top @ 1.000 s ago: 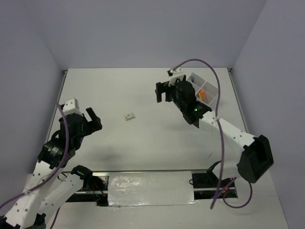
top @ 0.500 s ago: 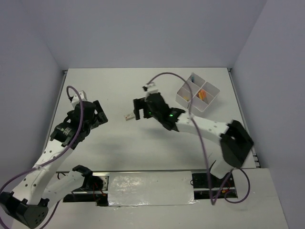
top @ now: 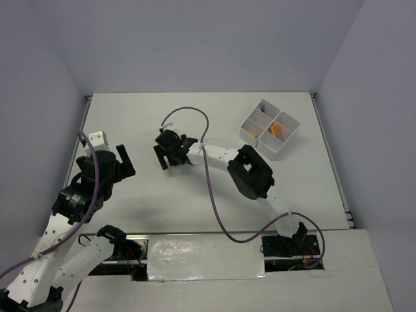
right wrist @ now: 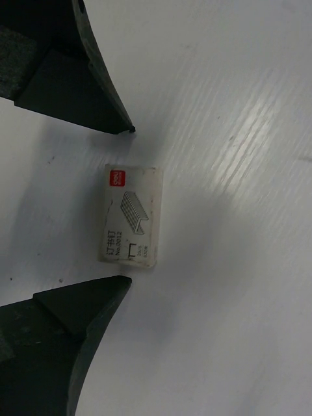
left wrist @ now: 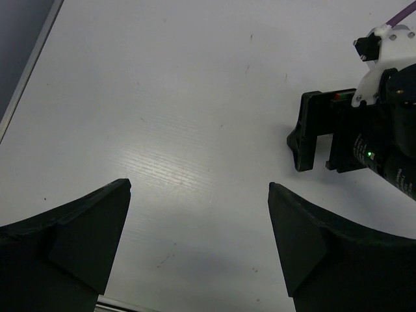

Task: Sort the stationery into containers
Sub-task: Pick up the stationery from the center of the board, then place the stationery in the storage box.

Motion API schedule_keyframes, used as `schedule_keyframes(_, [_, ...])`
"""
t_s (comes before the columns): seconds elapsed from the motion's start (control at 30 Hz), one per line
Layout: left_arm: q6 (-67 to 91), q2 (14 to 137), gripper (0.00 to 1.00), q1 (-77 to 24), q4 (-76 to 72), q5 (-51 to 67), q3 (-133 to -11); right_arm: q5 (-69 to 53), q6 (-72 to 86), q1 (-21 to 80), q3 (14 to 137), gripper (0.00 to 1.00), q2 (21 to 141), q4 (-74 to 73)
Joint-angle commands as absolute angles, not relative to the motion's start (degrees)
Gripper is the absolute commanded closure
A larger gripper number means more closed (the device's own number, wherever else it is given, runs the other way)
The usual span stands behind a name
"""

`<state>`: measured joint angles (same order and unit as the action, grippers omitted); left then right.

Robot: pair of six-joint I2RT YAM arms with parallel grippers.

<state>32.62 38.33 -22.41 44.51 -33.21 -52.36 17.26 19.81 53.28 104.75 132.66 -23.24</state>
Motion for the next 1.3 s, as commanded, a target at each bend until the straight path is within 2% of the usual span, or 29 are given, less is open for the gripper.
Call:
schedule_keyframes(0.0, [29.9,38.1,0.01,-22.1,42.0,-32.2,-52.1,20.5,19.2,53.4,107.8,0.03,133.1,-27.8])
schedule_keyframes(0.2, [29.2,37.0,0.01,-22.1,41.1,-30.4,-51.5,20.8,18.9,53.7,104.6,0.05,131.8,-25.6])
schedule_keyframes(0.27, [29.0,36.5,0.01,-22.1,41.0,-30.1,-51.4,18.9,18.5,53.7,104.8,0.14,131.8,-25.2])
schedule_keyframes(0.4, [29.0,35.9,0.01,-22.1,40.9,-30.1,-51.4,17.0,17.6,53.7,112.2,0.18,137.7,-30.1])
schedule_keyframes(0.43, [29.0,35.6,0.01,-22.1,40.8,-30.0,-51.3,16.4,17.4,53.6,113.1,0.26,138.5,-30.6])
schedule_keyframes(0.47, [28.9,35.2,0.01,-22.1,40.8,-30.0,-51.3,15.7,17.1,53.6,114.4,0.43,139.0,-31.6])
schedule_keyframes(0.5, [28.8,35.2,0.01,-22.1,40.8,-30.0,-51.2,16.1,17.4,53.6,114.3,0.51,139.2,-31.9])
schedule_keyframes(0.57, [28.8,34.5,0.01,-22.1,40.6,-30.0,-51.2,16.8,17.6,53.7,110.7,0.74,137.3,-29.8])
schedule_keyframes(0.63, [28.7,34.3,0.01,-22.1,40.5,-29.8,-51.2,17.0,15.5,53.6,104.8,0.76,129.8,-25.2])
schedule_keyframes(0.67, [28.7,34.2,0.01,-22.1,40.5,-29.8,-51.2,17.4,14.9,53.4,98.0,0.77,126.7,-21.1])
schedule_keyframes(0.7, [28.7,34.1,0.01,-22.1,40.4,-29.5,-51.2,17.8,13.6,52.0,94.4,0.77,119.4,-19.8])
schedule_keyframes(0.77, [28.5,34.0,0.01,-22.1,40.3,-29.1,-51.1,19.3,14.2,49.4,87.5,0.75,112.4,-21.1])
schedule_keyframes(0.8, [28.4,33.7,0.01,-22.2,40.2,-28.5,-51.1,20.5,14.9,47.7,85.2,0.75,105.2,-21.7])
schedule_keyframes(0.83, [28.1,33.5,0.01,-22.2,39.8,-28.2,-50.9,22.9,15.9,44.4,81.0,0.74,98.2,-23.0])
schedule_keyframes(0.97, [27.6,32.5,0.01,-22.2,39.1,-27.0,-50.6,29.3,20.5,31.9,71.4,0.74,85.2,-24.7])
schedule_keyframes(1.07, [27.2,32.3,0.01,-22.2,38.9,-26.0,-50.5,32.5,26.7,22.5,66.3,0.75,82.2,-25.4])
schedule_keyframes(1.1, [27.2,32.3,0.01,-22.2,38.7,-25.8,-50.5,34.4,28.7,21.5,65.4,0.74,81.1,-25.7])
schedule_keyframes(1.17, [27.0,32.2,0.01,-22.2,38.7,-25.1,-50.4,41.4,33.8,20.9,62.2,0.83,79.0,-24.7])
schedule_keyframes(1.2, [26.9,31.8,0.01,-22.2,38.5,-24.8,-50.4,43.0,35.3,20.8,60.9,0.85,78.5,-23.7])
schedule_keyframes(1.27, [26.7,31.4,0.01,-22.7,38.3,-24.3,-50.2,45.7,41.1,20.0,59.9,0.81,78.8,-23.6])
